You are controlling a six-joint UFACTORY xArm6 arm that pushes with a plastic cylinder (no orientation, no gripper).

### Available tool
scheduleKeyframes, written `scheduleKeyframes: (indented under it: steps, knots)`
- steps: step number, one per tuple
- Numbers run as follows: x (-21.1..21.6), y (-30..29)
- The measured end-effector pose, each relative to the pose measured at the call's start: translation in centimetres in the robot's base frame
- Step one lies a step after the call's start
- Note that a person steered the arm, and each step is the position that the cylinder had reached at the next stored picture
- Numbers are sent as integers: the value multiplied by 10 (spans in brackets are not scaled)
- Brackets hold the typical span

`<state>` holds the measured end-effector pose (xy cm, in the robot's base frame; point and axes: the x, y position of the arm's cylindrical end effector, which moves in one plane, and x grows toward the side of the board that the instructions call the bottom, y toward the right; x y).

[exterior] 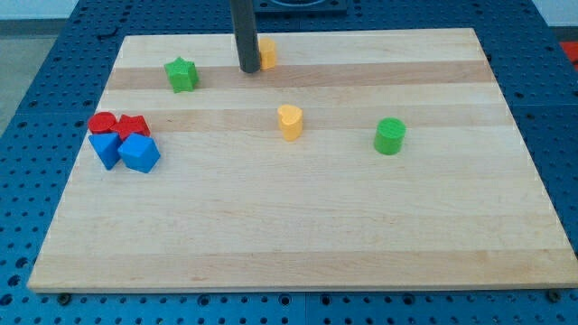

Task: Push yellow hexagon to the top center

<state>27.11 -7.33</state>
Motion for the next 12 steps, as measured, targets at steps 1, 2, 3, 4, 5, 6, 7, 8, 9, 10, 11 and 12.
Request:
scheduleKeyframes:
  steps: [1,2,3,4,5,6,7,8,9,10,11,12]
  knots:
    - [-8,16]
    - [-7,21]
    - [10,7]
    - [11,-16]
    - [9,-32]
    - [2,-36]
    - [-10,-40]
    - [-17,-33]
    - [-18,-19]
    - [-21,-4]
    - [-27,7]
    - [-34,21]
